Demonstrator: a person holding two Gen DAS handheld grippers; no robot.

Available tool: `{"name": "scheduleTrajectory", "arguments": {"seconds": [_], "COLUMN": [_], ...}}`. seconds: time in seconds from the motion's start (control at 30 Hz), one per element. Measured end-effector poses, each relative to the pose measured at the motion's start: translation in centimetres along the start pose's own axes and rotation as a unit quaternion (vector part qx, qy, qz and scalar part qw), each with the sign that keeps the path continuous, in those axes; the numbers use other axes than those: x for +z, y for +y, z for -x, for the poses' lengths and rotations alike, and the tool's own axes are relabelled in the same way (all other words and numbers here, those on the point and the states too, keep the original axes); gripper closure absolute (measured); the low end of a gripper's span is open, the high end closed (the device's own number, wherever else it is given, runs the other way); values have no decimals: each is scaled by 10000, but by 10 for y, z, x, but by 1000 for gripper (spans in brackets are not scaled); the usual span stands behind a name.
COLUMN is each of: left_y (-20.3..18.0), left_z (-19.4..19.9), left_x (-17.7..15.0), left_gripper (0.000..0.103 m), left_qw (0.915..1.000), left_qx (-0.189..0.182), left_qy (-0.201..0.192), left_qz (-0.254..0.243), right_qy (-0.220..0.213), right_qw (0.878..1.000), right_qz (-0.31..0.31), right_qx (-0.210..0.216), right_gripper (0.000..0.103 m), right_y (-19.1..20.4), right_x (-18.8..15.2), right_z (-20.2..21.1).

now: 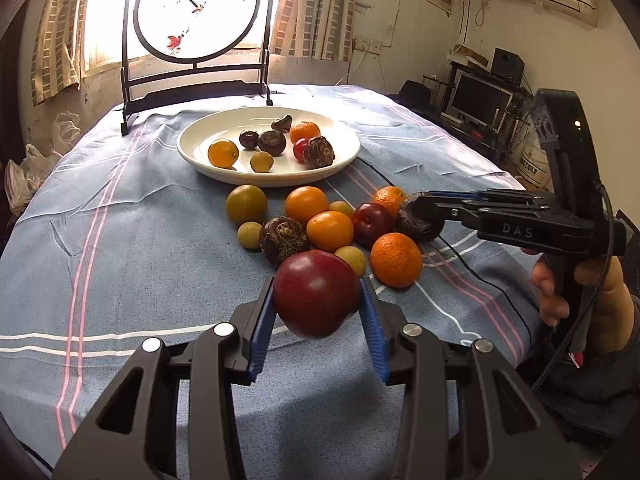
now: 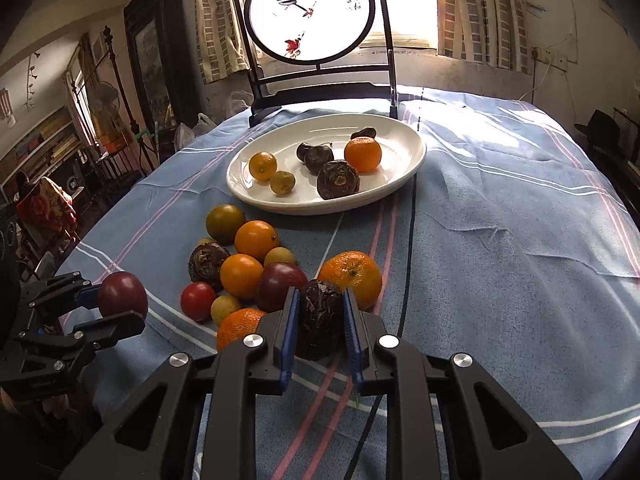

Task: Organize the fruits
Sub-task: 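Grasp the large dark red plum with the left tool while the right tool grasps a dried fruit, then place the plum and dried fruit on the plate and open both tools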

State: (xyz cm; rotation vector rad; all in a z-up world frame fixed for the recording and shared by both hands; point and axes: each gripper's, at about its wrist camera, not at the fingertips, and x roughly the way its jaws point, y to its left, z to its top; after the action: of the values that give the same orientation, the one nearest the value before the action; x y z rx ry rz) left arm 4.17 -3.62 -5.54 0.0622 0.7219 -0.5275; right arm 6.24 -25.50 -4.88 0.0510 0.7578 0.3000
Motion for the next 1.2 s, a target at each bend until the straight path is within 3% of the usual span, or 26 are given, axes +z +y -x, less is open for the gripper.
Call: {"name": "scheduleTrajectory", "arguments": {"seconds": [0.27, 0.5, 0.67, 0.8, 0.97, 1.03, 1.1, 1.2], "left_y": [11, 23, 31, 45, 62, 71, 77, 76], "left_z": [6, -7, -37, -76, -132, -145, -144, -117], "left_x": [6, 37, 86, 124, 157, 162, 165, 161], "left_gripper": [63, 63, 63, 63, 63, 61, 49, 38], "left_qw": [9998, 9998, 10000, 9998, 9982, 9972, 9968, 9977], "left_qx": [22, -67, 1, -37, 229, 293, 309, 331], "left_qy": [-122, -90, -10, 168, 508, 584, 516, 205], "left_qz": [147, 154, -42, 78, 205, 367, 527, 550], "right_qy": [-309, -441, -501, -367, -115, -104, -236, -414], "right_qw": [9948, 9933, 9946, 9968, 9983, 9986, 9985, 9980], "right_qz": [-679, -735, -652, -590, -574, -509, -472, -474], "right_qx": [690, 776, 629, 395, -18, -44, -110, 12], "right_gripper": [81, 81, 81, 81, 80, 79, 64, 64], "right_y": [-32, -39, -42, -47, -54, -51, -47, -43], "right_x": [5, 33, 82, 118, 141, 144, 145, 141], "right_z": [30, 26, 1, -37, -86, -96, -92, -71]}}
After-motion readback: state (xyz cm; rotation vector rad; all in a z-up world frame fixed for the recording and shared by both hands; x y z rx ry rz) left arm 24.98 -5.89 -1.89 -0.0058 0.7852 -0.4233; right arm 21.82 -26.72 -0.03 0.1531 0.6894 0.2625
